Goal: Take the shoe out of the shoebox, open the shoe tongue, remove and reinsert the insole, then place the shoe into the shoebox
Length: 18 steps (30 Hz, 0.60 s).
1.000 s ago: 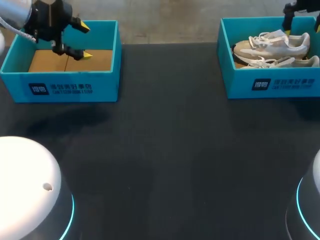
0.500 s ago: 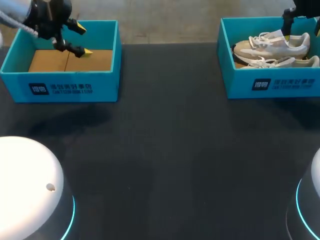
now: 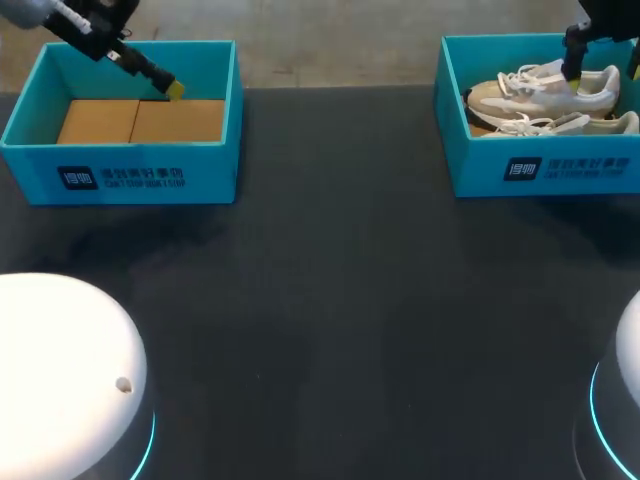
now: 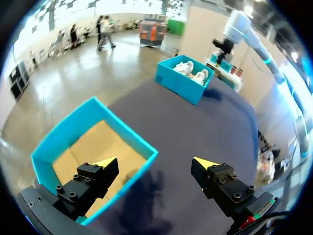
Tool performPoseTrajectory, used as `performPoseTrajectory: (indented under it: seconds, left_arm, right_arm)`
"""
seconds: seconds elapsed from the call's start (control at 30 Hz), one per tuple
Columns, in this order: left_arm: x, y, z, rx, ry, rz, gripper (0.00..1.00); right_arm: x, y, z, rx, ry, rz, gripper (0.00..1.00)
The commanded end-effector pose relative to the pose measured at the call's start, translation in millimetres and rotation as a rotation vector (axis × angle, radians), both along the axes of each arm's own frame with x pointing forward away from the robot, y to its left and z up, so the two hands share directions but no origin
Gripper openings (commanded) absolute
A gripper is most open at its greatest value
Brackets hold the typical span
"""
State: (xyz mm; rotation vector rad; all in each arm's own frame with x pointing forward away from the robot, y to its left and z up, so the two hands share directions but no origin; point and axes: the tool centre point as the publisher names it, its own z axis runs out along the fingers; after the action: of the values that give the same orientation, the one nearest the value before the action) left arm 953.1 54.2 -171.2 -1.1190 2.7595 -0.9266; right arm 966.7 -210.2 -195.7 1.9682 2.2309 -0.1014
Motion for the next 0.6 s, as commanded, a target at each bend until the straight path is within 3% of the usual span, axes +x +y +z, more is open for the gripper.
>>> performPoseTrajectory:
  seconds: [0.03,0.43,0.6]
  left_arm:
    - [0.5,5,1,0.019,0.399,0.373,1.0]
    - [-1.4,5,1,0.012,0.388,0.362,1.0]
    - [-10.8,3,-10,0.198,0.414,0.454,1.0]
  right_arm:
    - [-11.0,1,0,0.004,-0.003,-0.005,1.0]
    - [-18.6,4,1,0.006,0.002,-0.027,1.0]
    - [-24.8,4,-1,0.009,0.018,-0.034,1.0]
